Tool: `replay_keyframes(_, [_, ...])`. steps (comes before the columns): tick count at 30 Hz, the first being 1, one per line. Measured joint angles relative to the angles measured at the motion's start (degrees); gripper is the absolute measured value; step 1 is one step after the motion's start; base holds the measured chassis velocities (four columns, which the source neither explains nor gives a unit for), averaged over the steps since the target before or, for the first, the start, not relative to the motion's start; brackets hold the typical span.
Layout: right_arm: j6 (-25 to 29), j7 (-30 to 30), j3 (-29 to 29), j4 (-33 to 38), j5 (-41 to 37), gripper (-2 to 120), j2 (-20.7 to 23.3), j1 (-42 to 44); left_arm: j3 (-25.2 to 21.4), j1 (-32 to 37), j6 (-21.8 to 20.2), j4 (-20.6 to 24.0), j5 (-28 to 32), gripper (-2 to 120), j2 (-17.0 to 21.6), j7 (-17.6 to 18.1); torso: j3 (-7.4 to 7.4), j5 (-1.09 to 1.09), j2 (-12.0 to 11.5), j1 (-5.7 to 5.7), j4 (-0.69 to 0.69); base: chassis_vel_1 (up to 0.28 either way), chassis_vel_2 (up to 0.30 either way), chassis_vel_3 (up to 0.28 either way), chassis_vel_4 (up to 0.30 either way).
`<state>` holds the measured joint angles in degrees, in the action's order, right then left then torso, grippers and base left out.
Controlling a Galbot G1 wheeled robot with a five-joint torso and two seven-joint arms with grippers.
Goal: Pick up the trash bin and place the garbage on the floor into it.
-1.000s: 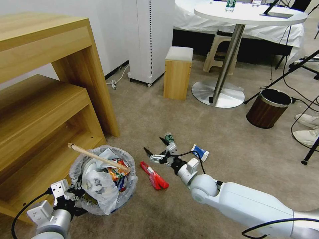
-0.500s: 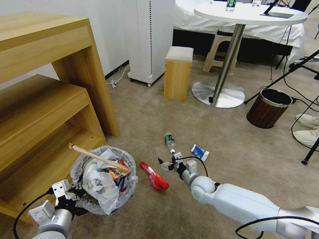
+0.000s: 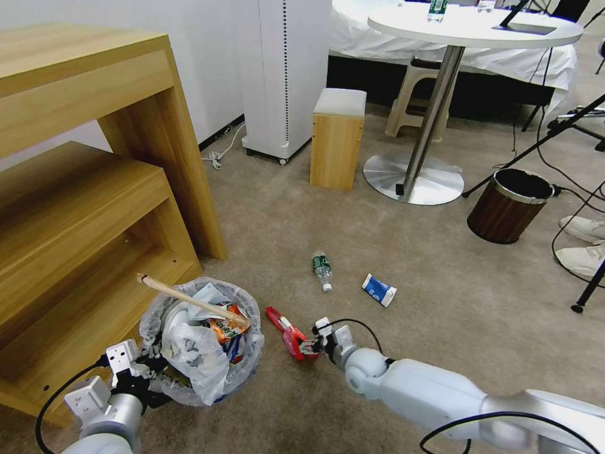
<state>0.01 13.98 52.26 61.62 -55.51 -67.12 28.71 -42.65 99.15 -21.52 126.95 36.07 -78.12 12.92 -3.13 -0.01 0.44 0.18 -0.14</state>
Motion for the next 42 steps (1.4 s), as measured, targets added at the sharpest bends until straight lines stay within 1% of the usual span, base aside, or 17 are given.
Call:
replay_keyframes(5, [0.7,-0.3,1.0,-3.4,1.3,99,-2.4,0.2,0.1,0.0,0.1,0.0,0.0,0,0.0,0.0,0.0,0.0,0.0,0.0,0.01,0.0,0.0,0.0,0.0])
replay_keyframes(14, [0.7,-0.4,1.6,-6.8,3.0,96,-3.7,0.4,0.3,0.2,0.2,0.7,0.0,0,-0.3,-0.1,0.0,0.0,0.0,0.0,0.0,0.0,0.0,0.0,0.0])
replay_keyframes(16, [1.4,-0.4,1.5,-8.1,4.8,88,-4.3,0.7,0.3,0.3,0.2,1.0,0.1,0,-0.4,-0.1,0.0,0.01,0.0,0.0,0.0,0.0,0.0,0.0,0.0])
replay_keyframes(18, [1.8,-0.5,1.4,-8.3,5.4,86,-4.3,0.8,0.3,0.4,0.3,1.1,0.0,0,-0.4,-0.1,0.0,0.02,0.0,0.0,0.0,0.0,0.0,0.0,0.0])
replay_keyframes(20, [3.2,-1.0,1.2,-9.2,6.8,76,-4.6,1.0,0.3,0.4,0.4,1.2,0.1,0,-0.4,-0.2,0.0,0.02,0.0,0.0,0.01,0.0,0.0,0.0,0.0])
replay_keyframes(22, [3.9,-1.2,1.2,-9.5,7.3,74,-4.6,1.1,0.3,0.4,0.5,1.2,0.1,0,-0.4,-0.2,0.0,0.02,0.0,0.0,0.01,0.0,0.0,0.0,0.0])
replay_keyframes(25, [5.3,-1.6,1.1,-9.8,9.1,57,-4.5,1.3,0.5,0.2,0.6,1.2,0.0,0,-0.6,-0.2,0.0,0.01,0.0,0.0,0.01,0.0,0.0,0.0,0.0])
replay_keyframes(26, [5.3,-1.6,1.1,-9.8,9.1,57,-4.5,1.3,0.5,0.2,0.6,1.2,0.0,0,-0.6,-0.2,0.0,0.01,0.0,0.0,0.01,0.0,0.0,0.0,0.0])
replay_keyframes(27, [5.7,-2.1,1.1,-9.8,9.7,50,-4.3,1.4,0.5,0.2,0.7,1.2,0.0,0,-0.6,-0.2,0.0,0.01,0.0,0.0,0.0,0.0,0.0,0.0,0.0])
replay_keyframes(30, [6.4,-2.3,1.1,-9.9,10.5,43,-4.1,1.4,0.5,0.1,0.7,1.2,0.0,0,-0.5,-0.2,0.0,0.0,0.0,0.0,0.0,0.0,0.0,0.0,0.0])
replay_keyframes(33, [7.8,-2.8,1.1,-9.3,11.6,27,-3.1,1.5,0.3,-0.1,0.7,1.0,0.3,0,-0.2,-0.2,0.0,0.01,0.0,0.0,-0.01,0.0,0.0,0.0,0.0])
replay_keyframes(36, [8.0,-2.8,1.1,-9.1,11.6,24,-2.9,1.5,0.2,-0.1,0.7,1.0,0.4,0,-0.2,-0.2,0.0,0.01,0.0,0.0,-0.01,0.0,0.0,0.0,0.0])
replay_keyframes(37, [9.0,-3.0,1.0,-8.2,11.9,16,-2.0,1.6,0.1,-0.2,0.7,0.7,0.5,0,0.0,-0.2,0.0,0.02,0.0,0.0,0.0,0.0,0.0,0.0,0.0])
replay_keyframes(38, [9.0,-3.0,1.0,-8.2,11.9,16,-2.0,1.6,0.1,-0.2,0.7,0.7,0.5,0,0.0,-0.2,0.0,0.02,0.0,0.0,0.0,0.0,0.0,0.0,0.0])
replay_keyframes(40, [10.4,-3.3,0.7,-6.3,12.1,7,0.0,1.8,-0.1,-0.4,0.7,0.2,0.6,0,0.3,-0.2,0.0,0.02,0.0,0.0,0.02,0.0,0.0,0.0,0.0])
replay_keyframes(41, [11.6,-2.0,0.3,-1.6,12.2,2,3.9,1.8,-0.2,-0.7,0.7,-0.6,0.7,0,0.5,-0.2,0.0,0.0,0.0,0.0,-0.01,0.0,0.0,0.0,0.0])
replay_keyframes(42, [11.6,-2.0,0.3,-1.6,12.2,2,3.9,1.8,-0.2,-0.7,0.7,-0.6,0.7,0,0.5,-0.2,0.0,0.0,0.0,0.0,-0.01,0.0,0.0,0.0,0.0])
